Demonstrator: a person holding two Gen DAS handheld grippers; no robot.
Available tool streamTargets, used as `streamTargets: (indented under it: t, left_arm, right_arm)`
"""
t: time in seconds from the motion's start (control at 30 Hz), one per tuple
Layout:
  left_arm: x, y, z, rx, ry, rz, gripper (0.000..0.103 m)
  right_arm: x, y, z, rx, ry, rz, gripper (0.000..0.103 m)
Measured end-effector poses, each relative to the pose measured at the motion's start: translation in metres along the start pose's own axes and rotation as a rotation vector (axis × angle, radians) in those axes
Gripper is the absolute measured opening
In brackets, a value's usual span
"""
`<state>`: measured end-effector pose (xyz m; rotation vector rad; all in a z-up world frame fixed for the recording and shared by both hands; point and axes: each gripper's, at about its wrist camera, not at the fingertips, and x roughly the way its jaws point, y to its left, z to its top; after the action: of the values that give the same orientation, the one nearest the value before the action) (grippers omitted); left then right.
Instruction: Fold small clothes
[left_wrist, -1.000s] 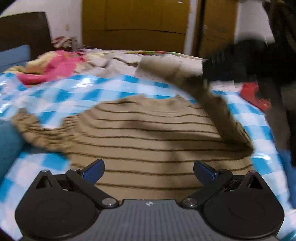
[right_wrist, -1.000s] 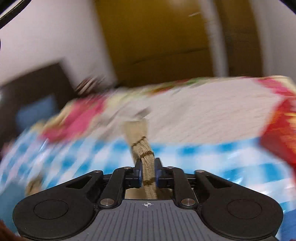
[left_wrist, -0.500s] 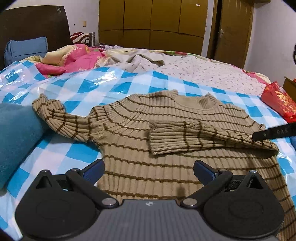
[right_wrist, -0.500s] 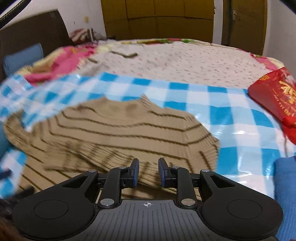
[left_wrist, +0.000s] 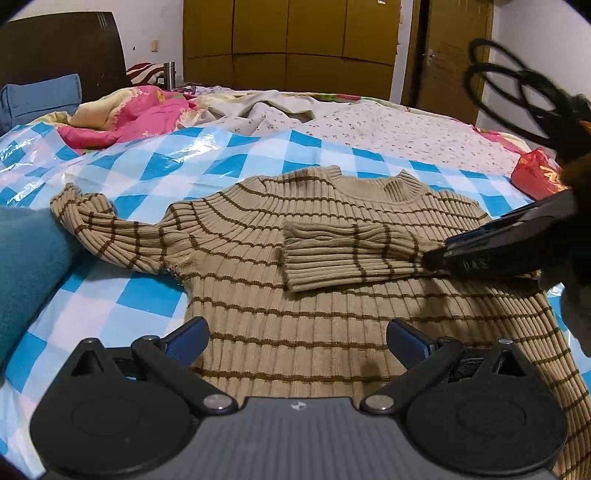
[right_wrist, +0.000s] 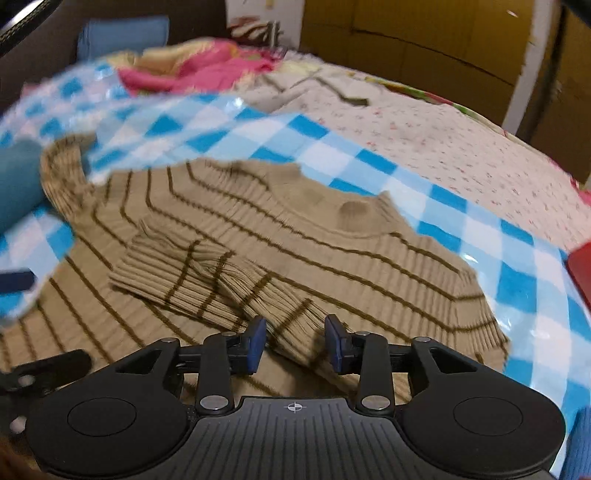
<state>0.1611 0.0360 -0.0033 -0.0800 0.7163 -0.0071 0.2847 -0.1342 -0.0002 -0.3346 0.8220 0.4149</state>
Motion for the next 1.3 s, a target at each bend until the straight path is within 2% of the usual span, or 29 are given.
streamTargets:
  t: [0.07,0.13,0.27,0.37,0.43,0.57,0.63,0.7,0.8,1.0,1.1,1.13,1.2,1.3]
  left_arm:
    - [-0.001,0.004,0.0,-0.009,-0.003,-0.003,0.103]
    - [-0.001,0.006,0.0,-0.018,-0.008,-0.006,0.103]
    - [-0.005,0.012,0.003,-0.04,-0.024,-0.016,0.103]
    - [-0.008,0.014,0.005,-0.052,-0.036,-0.015,0.103]
    - [-0.007,0.014,0.004,-0.051,-0.032,-0.014,0.103]
    - [-0.006,0.012,0.001,-0.031,-0.032,-0.004,0.103]
    - [-0.004,0.011,0.0,-0.028,-0.027,-0.003,0.103]
    - [-0.002,0.011,0.0,-0.028,-0.021,-0.004,0.103]
    - [-0.002,0.011,-0.001,-0.024,-0.021,-0.006,0.103]
    - [-0.006,0.021,0.001,-0.039,-0.039,-0.003,0.103]
    - [-0.009,0.029,0.003,-0.064,-0.045,-0.005,0.103]
    - [-0.01,0.031,0.004,-0.07,-0.048,-0.005,0.103]
    - [-0.012,0.036,0.004,-0.077,-0.054,0.001,0.103]
    - [-0.012,0.04,0.003,-0.087,-0.055,0.011,0.103]
  right_arm:
    - [0.009,0.005,0.005,-0.01,0.02,-0.026,0.013]
    - [0.006,0.001,0.012,0.035,0.013,-0.026,0.007]
    - [-0.027,-0.021,0.032,0.167,-0.088,-0.027,0.006]
    - [-0.064,-0.029,0.038,0.223,-0.207,0.021,0.006]
    - [-0.072,-0.025,0.033,0.197,-0.21,0.069,0.008]
    - [-0.034,-0.002,0.0,0.071,-0.021,0.055,0.015]
    - [-0.028,0.006,-0.015,0.065,0.012,0.082,0.015]
    - [-0.028,0.009,-0.021,0.063,0.011,0.078,0.015]
    - [-0.034,0.015,-0.018,-0.005,-0.035,0.006,0.015]
    - [-0.045,0.036,0.003,-0.089,-0.137,-0.064,0.023]
    - [-0.043,0.047,0.012,-0.106,-0.156,-0.032,0.026]
    - [-0.038,0.053,0.016,-0.128,-0.141,-0.014,0.03]
    - [-0.024,0.065,0.021,-0.157,-0.112,-0.005,0.031]
    - [0.005,0.073,0.033,-0.122,-0.078,0.031,0.031]
